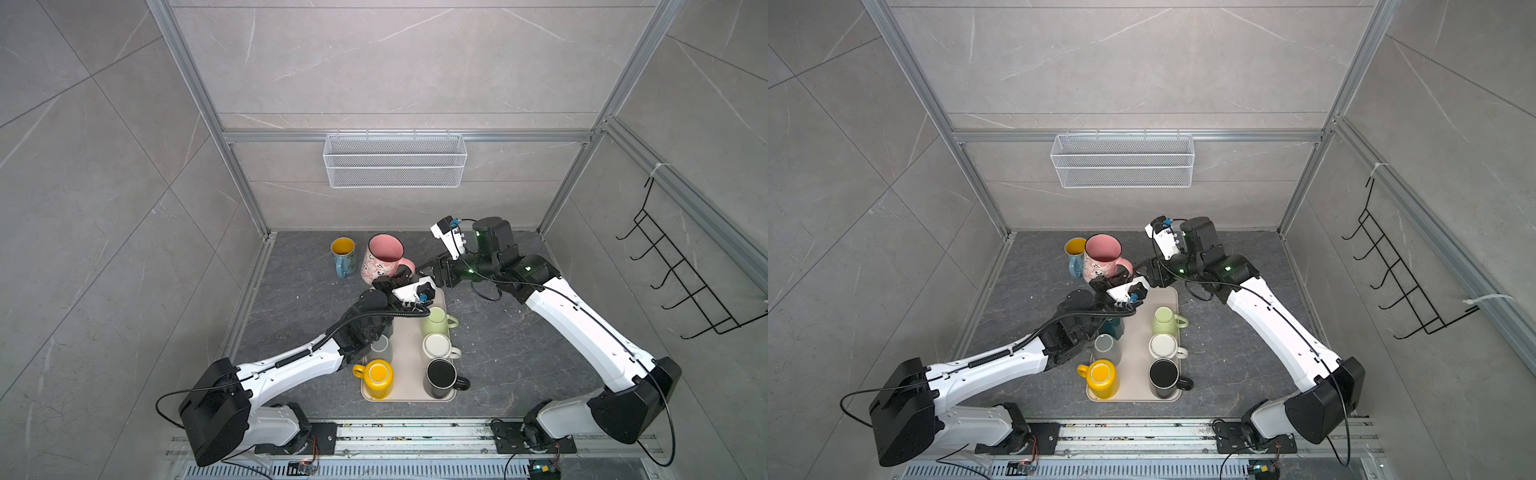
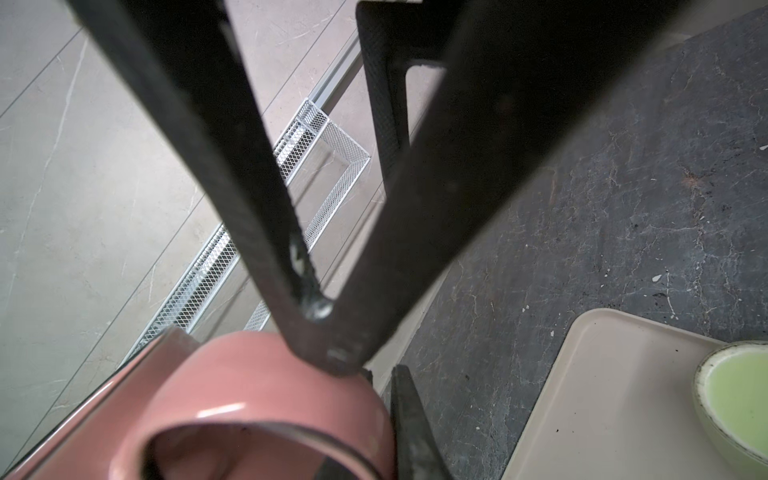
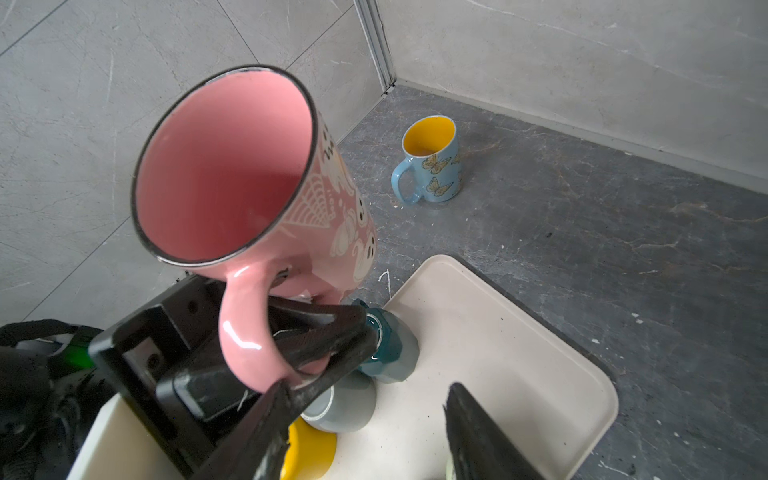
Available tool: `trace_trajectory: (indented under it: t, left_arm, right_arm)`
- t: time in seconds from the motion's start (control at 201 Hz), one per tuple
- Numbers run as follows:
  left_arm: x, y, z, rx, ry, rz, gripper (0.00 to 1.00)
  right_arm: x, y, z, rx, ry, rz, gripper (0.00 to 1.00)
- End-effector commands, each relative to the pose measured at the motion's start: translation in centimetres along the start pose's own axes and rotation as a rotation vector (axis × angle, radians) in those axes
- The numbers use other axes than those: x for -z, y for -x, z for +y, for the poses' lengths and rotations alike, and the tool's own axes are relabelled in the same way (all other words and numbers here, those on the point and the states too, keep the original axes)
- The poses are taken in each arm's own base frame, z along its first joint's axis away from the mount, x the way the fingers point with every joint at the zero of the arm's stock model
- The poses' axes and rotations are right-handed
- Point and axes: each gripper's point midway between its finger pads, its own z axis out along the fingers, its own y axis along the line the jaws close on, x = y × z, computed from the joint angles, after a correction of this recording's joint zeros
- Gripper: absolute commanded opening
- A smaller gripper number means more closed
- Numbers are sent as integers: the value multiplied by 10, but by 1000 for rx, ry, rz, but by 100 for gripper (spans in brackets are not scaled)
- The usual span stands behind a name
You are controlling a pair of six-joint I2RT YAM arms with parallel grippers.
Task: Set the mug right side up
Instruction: 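Grasp the pink mug's handle with the right gripper while the left holds it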
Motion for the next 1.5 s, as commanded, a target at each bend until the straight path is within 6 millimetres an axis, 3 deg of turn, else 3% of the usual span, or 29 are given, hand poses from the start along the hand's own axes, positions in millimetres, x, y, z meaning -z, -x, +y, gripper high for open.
trace_trajectory:
  t: [0.0,0.125,0.249,0.448,0.797,1.499]
  left_arm:
    - [1,19,7,-102,43,-59,0]
    - [4,18,7,-102,45,-59,0]
    - [4,18,9,-98,55,-60,0]
    - [2,20,13,-105,80,-65,0]
    - [-1,24,22,-117,128,-69,0]
    - [-1,43,23,-56,118,-134,0]
  right_arm:
    - [9,22,31,57,69,-58,61]
    - [12,27,26,61,27,-72,61]
    - [10,27,38,51,106,-68,60]
    - [1,15,39,26,138,2,54]
    - [-9,-11,26,5,97,132,49]
    - [-30,-25,11,-39,52,178,36]
